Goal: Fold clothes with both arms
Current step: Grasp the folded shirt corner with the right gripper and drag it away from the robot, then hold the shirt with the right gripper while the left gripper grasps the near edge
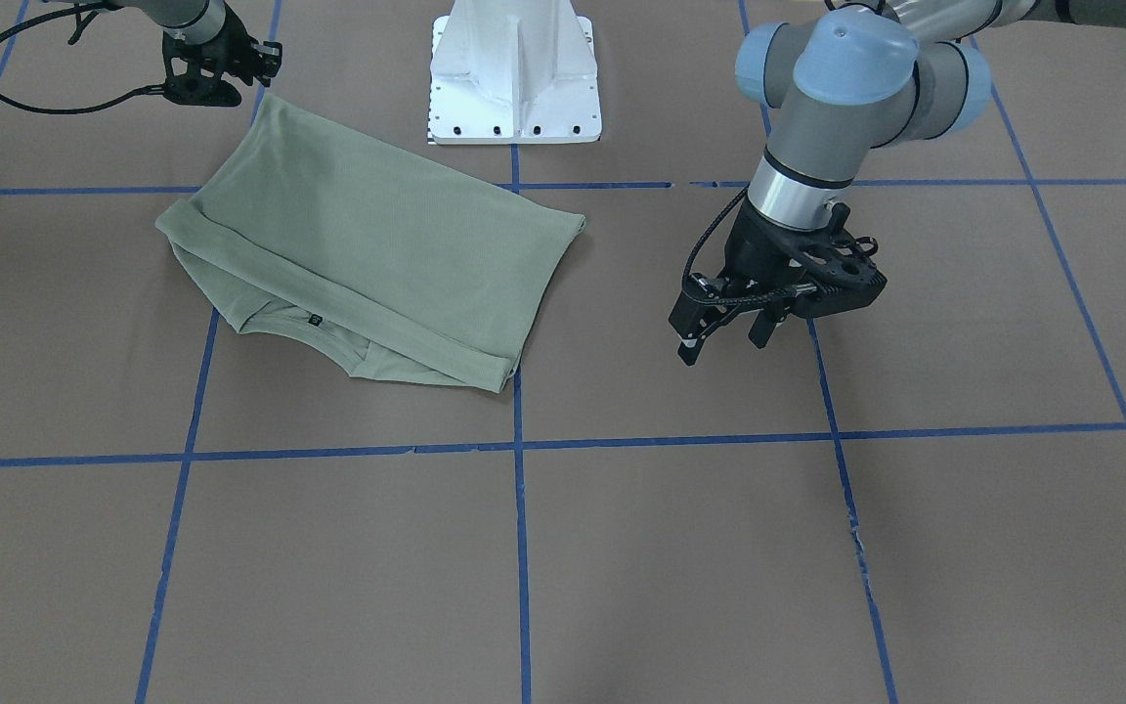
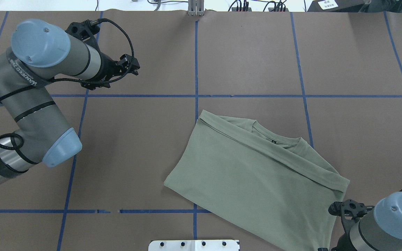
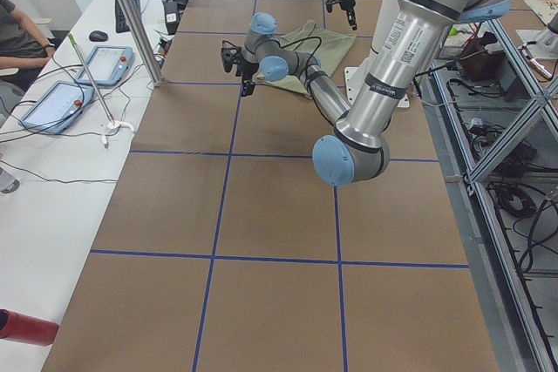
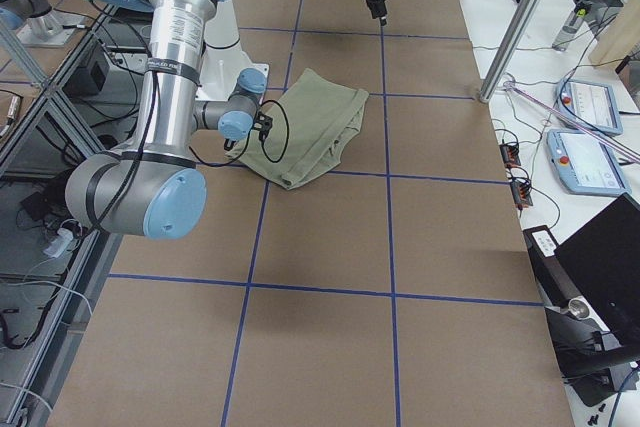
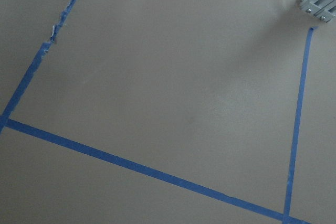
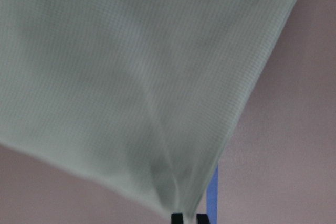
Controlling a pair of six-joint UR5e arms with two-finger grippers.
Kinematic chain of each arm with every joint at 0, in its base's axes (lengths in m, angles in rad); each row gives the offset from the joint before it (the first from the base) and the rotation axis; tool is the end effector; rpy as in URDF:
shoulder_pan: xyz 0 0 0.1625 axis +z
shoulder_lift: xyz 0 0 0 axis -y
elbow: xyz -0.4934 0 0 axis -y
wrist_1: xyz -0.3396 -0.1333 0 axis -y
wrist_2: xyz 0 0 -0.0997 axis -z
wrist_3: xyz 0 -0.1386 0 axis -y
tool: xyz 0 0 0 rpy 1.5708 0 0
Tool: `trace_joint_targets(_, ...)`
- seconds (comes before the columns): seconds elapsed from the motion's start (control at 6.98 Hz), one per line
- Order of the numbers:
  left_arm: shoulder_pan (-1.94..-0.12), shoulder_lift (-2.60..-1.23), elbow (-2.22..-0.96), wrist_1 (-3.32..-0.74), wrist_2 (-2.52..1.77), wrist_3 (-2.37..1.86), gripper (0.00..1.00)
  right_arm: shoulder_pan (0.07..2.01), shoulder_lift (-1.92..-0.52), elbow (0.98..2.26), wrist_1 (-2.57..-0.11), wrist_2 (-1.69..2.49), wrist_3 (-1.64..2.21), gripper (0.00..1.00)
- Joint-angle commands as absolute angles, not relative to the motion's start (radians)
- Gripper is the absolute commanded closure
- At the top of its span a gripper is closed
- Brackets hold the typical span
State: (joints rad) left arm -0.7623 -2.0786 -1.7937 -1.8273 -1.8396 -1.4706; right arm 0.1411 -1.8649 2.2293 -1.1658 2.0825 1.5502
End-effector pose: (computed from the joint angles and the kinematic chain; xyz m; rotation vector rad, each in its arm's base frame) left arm 0.4102 -0.5251 0.3574 0.1879 1.0038 -0.4717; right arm -0.3175 -0.1112 0.5311 -0.4230 -0.7879 -0.0844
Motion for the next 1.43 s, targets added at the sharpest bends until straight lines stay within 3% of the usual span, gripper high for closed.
trace_joint_targets(0.0,-0.746,-2.071,-1.825,-1.827,-1.841,-1.470,0.01,0.228,-1.836,2.262,-1.163,2.085,1.554,0.00)
trace_joint_targets(0.57,-0.460,-2.045,-1.875,-1.829,-1.832,-1.647,0.00,0.587,-1.660,2.246,-1.166,2.106,1.533,0.00)
trace_joint_targets(0.86,-0.291,-2.066,-1.853,-1.829,-1.780,-1.754,0.00,0.641,-1.567,2.176,-1.172,2.099,1.528,0.00)
trace_joint_targets(1.29,-0.256,-2.101,-1.769,-1.839,-1.750,-1.769,0.01,0.670,-1.562,2.181,-1.170,2.106,1.529,0.00)
